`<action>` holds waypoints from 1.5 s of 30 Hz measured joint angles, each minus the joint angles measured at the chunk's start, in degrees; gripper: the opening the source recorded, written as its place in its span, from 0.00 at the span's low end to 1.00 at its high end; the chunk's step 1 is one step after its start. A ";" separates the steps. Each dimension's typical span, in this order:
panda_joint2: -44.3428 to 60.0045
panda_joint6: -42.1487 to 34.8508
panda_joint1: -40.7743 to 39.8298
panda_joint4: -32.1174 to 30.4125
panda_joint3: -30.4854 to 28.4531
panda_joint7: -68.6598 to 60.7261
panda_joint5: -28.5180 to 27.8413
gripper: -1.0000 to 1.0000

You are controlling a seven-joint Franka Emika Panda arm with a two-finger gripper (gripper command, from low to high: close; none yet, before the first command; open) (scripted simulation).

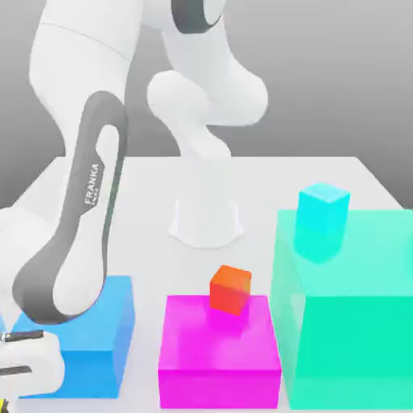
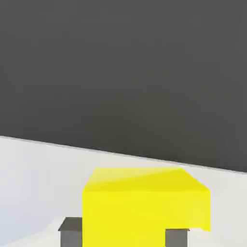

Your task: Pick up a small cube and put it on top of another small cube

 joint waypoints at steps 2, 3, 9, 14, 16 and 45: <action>-3.61 -2.68 1.03 -0.91 -1.36 0.99 -1.44 0.00; -5.59 -3.88 1.66 -1.68 -1.82 1.37 -2.23 0.00; -17.73 -6.84 7.26 -10.58 -0.66 1.14 -7.00 0.00; -27.90 -8.83 11.14 -18.45 1.66 0.67 -11.03 0.00; -31.94 -9.62 13.25 -21.60 2.77 0.37 -12.48 0.00; -53.93 -5.07 22.73 -46.75 11.47 -5.06 -19.02 1.00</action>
